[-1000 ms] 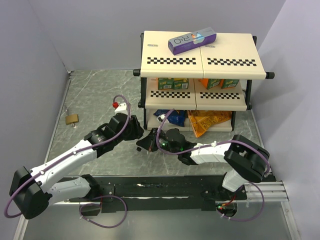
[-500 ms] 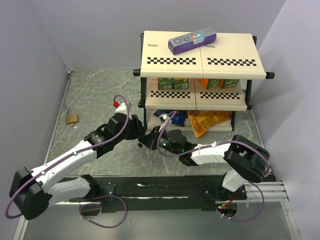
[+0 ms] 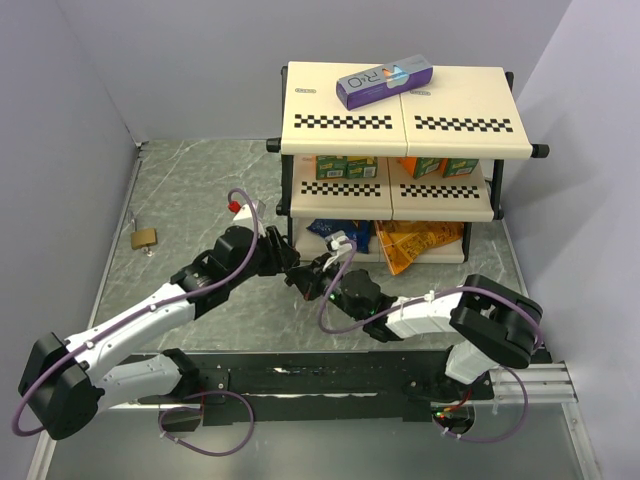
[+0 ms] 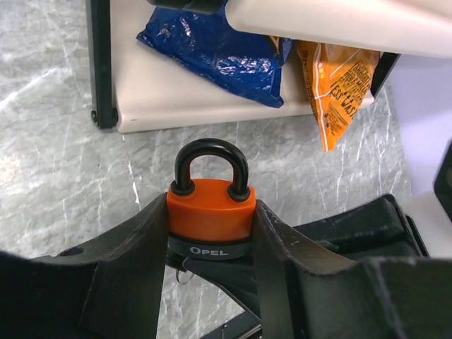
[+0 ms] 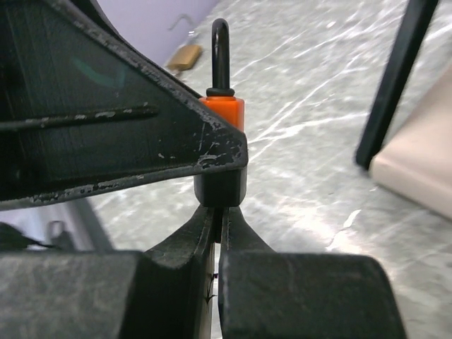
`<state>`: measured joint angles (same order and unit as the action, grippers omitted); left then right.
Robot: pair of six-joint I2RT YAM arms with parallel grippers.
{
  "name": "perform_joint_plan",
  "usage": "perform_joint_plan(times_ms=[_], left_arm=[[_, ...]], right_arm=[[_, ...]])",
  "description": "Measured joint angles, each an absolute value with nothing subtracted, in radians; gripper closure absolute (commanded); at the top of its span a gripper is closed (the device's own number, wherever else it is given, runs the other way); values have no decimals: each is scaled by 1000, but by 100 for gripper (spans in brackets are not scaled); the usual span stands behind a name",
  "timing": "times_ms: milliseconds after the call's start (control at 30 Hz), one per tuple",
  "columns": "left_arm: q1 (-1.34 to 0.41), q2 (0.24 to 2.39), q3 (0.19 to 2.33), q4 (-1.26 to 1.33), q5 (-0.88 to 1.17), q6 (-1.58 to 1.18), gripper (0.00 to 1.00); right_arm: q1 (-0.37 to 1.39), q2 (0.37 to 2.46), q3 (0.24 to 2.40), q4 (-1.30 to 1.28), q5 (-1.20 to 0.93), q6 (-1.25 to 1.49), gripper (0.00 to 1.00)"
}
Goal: Unlock with the key
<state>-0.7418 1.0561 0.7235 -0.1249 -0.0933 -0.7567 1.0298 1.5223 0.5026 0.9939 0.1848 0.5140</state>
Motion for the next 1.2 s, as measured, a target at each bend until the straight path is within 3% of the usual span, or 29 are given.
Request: perform_joint_plan(times_ms=[400,1200], left_arm=[[-743,1058,676,-6,-91,-791,99],[-759,796,593,49,-12,-736,99]], right_arm=[[1060,1499,503,979,295,343,100],[933,1347,502,937,-165,612,100]])
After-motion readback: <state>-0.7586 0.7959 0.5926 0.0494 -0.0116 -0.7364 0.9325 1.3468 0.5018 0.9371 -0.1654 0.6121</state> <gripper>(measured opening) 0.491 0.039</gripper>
